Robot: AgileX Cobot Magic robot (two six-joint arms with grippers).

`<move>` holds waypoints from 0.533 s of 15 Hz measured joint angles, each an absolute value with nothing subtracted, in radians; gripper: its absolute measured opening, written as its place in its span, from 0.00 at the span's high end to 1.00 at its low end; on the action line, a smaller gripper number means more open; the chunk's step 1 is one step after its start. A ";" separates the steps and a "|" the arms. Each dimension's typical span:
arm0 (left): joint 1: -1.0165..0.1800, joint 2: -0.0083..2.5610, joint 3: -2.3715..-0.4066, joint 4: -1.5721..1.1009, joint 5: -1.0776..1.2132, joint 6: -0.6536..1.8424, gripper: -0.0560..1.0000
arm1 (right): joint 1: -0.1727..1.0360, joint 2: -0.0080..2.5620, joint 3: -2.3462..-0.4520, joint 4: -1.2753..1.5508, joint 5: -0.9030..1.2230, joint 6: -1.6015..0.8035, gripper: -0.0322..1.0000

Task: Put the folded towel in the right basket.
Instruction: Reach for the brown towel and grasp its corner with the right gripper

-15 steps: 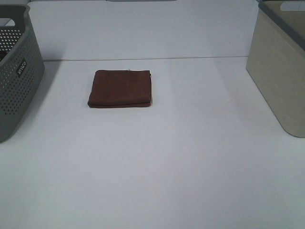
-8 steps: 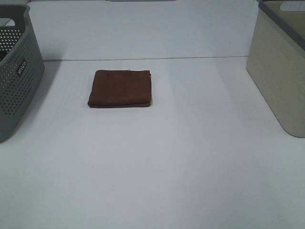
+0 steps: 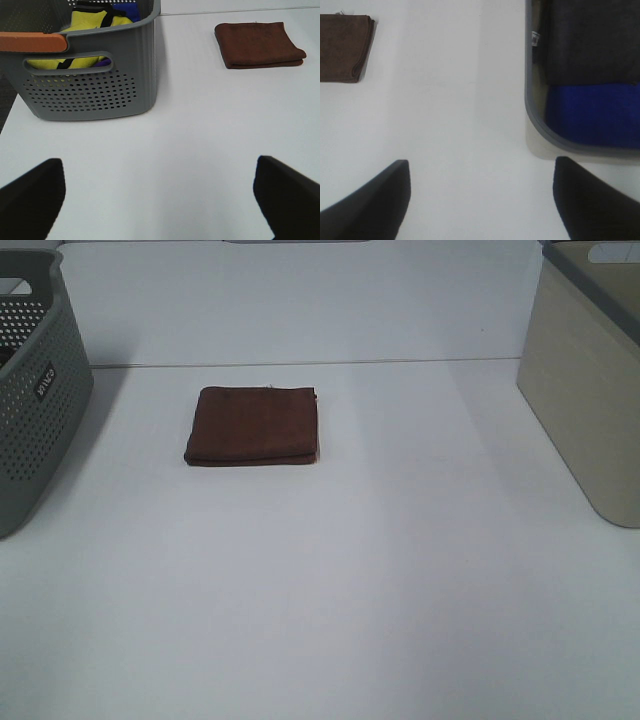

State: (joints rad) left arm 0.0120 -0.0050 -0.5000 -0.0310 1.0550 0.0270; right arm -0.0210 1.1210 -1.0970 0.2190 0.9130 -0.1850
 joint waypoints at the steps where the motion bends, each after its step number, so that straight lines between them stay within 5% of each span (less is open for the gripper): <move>1: 0.012 -0.005 -0.500 -0.031 1.055 0.027 0.03 | -0.021 1.243 -1.202 0.254 0.948 -0.216 0.25; 8: 0.012 -0.005 -0.500 -0.031 1.055 0.027 0.03 | 0.096 1.693 -1.637 0.333 1.009 -0.282 0.25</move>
State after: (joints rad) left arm 0.0120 -0.0050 -0.5000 -0.0310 1.0550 0.0270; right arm 0.0960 1.6930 -1.6370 0.3330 1.0090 -0.2820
